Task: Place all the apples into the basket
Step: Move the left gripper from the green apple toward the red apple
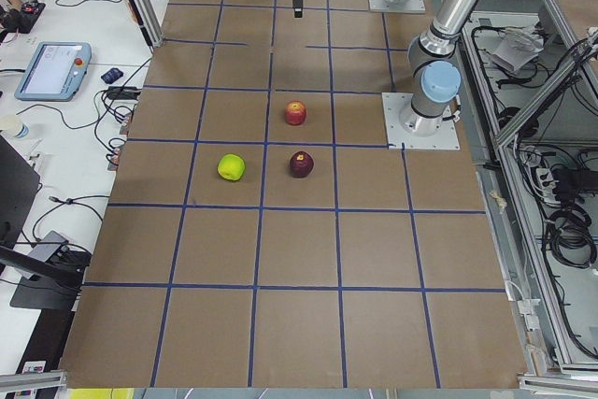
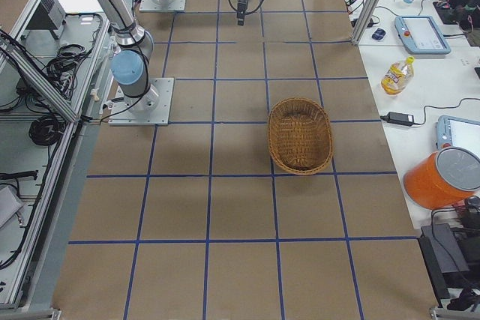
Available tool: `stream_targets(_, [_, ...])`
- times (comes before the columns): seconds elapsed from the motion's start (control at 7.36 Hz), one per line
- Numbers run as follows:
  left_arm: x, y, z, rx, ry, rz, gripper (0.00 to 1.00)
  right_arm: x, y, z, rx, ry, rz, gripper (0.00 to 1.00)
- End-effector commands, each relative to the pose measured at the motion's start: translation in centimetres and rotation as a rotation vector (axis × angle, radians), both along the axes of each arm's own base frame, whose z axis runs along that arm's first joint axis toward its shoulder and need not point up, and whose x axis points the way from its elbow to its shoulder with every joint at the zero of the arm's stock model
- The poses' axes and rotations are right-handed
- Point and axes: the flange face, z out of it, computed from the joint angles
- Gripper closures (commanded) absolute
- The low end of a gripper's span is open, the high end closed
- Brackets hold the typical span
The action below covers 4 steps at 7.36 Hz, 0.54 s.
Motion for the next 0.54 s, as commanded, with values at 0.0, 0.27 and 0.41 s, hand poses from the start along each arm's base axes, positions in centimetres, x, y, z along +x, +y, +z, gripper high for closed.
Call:
stream_targets(0.0, [-0.2,0.8,0.7,-0.012,-0.002,-0.004,0.00,0.0,0.0,-0.1,0.003,0.000,-0.001,0.00])
stream_targets(0.27, [0.1,1.2,-0.3,0.006,0.001,0.002,0.00,0.1,0.1,-0.1,0.005,-0.001,0.001,0.00])
stream_targets(0.41, [0.4,1.5,-1.4,0.037,-0.012,-0.012,0.00,0.0,0.1,-0.1,0.008,0.000,0.001,0.00])
